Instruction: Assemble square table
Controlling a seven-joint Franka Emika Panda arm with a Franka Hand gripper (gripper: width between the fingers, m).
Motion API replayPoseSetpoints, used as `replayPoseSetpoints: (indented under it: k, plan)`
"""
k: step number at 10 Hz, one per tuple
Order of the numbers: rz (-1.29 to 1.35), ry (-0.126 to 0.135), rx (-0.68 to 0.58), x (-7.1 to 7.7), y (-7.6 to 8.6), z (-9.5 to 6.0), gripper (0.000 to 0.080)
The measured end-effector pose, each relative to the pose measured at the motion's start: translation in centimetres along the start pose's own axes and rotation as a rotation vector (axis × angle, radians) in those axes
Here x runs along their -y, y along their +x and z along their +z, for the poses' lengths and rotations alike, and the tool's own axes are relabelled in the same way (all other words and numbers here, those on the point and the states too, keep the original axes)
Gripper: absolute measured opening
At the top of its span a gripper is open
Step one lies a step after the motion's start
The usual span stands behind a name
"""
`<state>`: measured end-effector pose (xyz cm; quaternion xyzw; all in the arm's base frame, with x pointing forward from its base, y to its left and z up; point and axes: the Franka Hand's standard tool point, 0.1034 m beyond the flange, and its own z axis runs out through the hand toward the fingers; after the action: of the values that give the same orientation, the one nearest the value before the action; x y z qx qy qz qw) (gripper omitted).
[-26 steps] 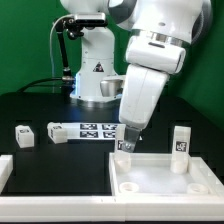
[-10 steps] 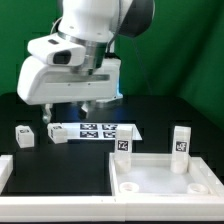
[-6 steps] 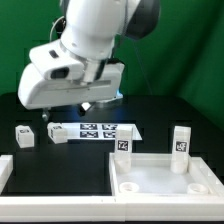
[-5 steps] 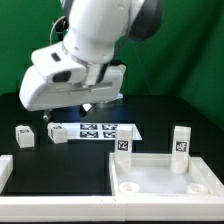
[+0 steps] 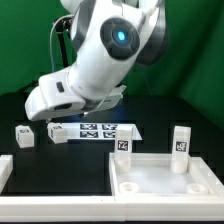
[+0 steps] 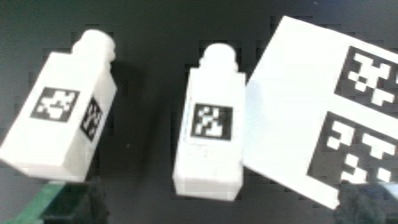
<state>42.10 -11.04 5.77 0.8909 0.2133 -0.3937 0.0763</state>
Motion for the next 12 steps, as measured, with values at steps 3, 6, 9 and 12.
replayPoseSetpoints:
  k: [3, 6, 9, 12]
  plan:
    - [0.000, 0.000, 0.002, 0.0, 0.0, 0.1, 0.0649]
    - [0.055, 0.031, 0.062, -0.1, -0.9, 4.8, 0.0649]
    - [0.083, 0.061, 0.097, 1.0, -0.1, 6.8, 0.0649]
    - [0.068, 0.061, 0.104, 0.9, 0.1, 7.2, 0.0623]
